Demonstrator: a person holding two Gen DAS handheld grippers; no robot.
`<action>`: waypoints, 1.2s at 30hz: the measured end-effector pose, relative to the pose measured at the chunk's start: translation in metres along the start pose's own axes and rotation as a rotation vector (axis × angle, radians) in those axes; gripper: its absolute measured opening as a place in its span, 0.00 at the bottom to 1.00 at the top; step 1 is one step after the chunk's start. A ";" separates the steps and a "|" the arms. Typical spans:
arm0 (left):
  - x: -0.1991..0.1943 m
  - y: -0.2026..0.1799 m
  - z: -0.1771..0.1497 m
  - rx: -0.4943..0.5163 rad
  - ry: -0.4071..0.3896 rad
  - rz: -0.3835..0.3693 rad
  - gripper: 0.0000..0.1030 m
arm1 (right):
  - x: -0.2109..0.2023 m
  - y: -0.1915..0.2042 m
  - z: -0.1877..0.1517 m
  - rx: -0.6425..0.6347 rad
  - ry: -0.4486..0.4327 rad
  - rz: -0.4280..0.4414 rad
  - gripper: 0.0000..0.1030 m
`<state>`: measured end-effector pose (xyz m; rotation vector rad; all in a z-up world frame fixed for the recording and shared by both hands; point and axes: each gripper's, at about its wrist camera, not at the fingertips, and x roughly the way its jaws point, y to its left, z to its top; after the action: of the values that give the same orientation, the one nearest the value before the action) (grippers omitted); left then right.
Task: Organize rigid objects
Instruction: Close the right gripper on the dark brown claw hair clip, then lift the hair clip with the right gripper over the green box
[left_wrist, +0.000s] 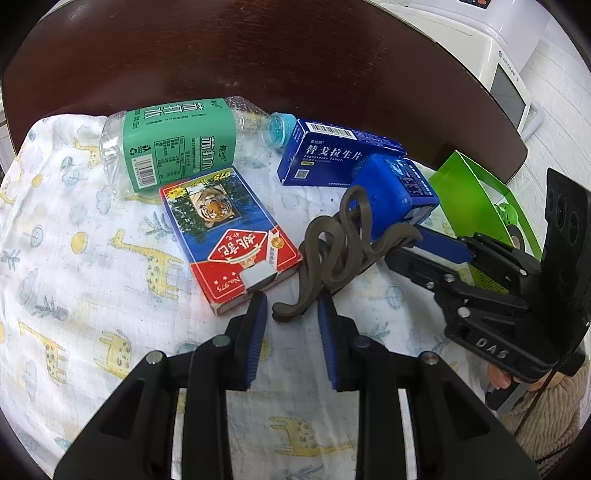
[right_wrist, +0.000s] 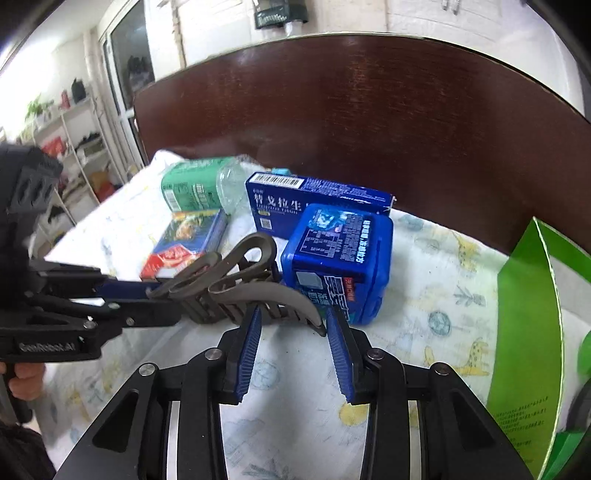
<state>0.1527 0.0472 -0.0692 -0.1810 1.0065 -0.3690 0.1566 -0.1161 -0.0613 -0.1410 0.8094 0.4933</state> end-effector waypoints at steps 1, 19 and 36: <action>0.000 0.000 0.000 -0.002 0.001 0.009 0.25 | 0.002 0.002 0.000 -0.010 0.014 -0.010 0.29; -0.045 -0.051 -0.003 0.135 -0.097 0.032 0.25 | -0.071 0.003 -0.009 0.058 -0.086 -0.076 0.23; -0.062 -0.175 0.014 0.398 -0.196 -0.055 0.25 | -0.183 -0.054 -0.044 0.197 -0.285 -0.237 0.23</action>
<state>0.0968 -0.0912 0.0428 0.1140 0.7188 -0.5822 0.0459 -0.2444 0.0375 0.0167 0.5488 0.2017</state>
